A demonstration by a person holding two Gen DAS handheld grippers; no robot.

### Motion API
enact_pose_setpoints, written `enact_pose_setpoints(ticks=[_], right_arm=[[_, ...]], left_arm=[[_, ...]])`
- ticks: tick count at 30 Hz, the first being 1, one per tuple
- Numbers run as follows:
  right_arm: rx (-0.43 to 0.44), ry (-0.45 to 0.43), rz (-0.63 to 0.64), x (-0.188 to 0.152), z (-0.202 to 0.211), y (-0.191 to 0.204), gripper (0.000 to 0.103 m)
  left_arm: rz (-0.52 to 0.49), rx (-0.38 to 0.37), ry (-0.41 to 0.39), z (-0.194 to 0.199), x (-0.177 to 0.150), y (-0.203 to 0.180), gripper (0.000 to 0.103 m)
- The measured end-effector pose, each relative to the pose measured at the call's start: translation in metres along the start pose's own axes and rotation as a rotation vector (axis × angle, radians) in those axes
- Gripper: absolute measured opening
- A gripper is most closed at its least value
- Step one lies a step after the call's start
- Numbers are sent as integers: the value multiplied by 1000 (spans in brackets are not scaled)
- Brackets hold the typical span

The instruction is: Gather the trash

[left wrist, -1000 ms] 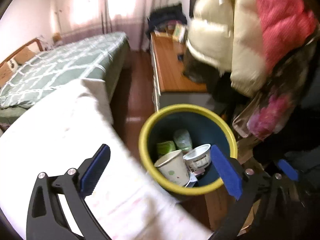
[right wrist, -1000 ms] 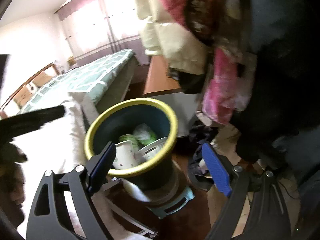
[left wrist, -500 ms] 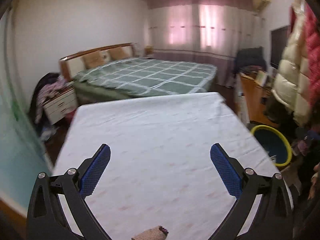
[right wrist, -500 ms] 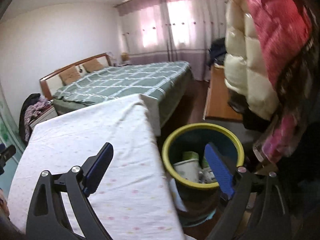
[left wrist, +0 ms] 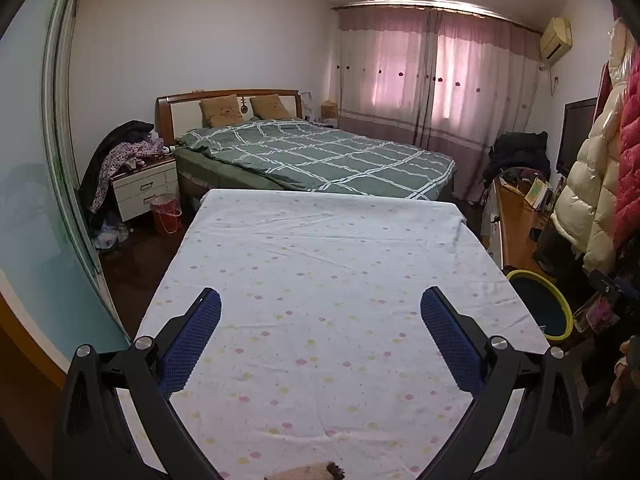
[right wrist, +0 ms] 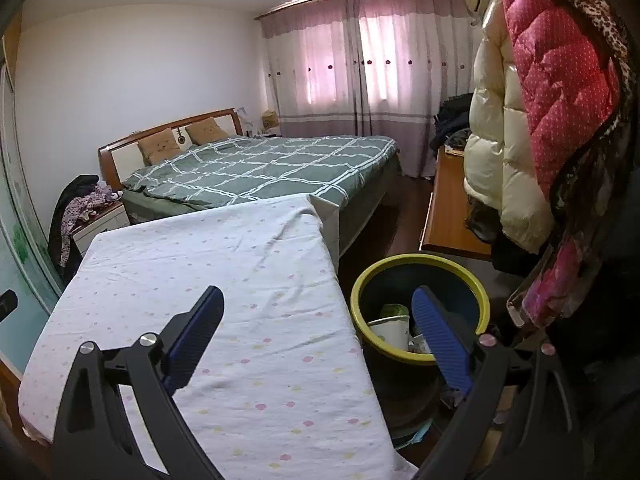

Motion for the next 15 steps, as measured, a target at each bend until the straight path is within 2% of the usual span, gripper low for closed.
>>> enact_pose_setpoints(ticks=[15], right_arm=[[29, -7, 19, 7, 5, 19, 91]], left_arm=[[16, 17, 0, 4, 0, 8, 98]])
Point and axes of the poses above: each gripper's, at about its wrist camera, not at the fingertips, and z roughly against the way its jaws point, y to its left, x to its top, the point moved 9 cm from there along -z, roughly the way its jaws point, and after that the axes turned 4 degrees about -z, right-handed, at the moved point
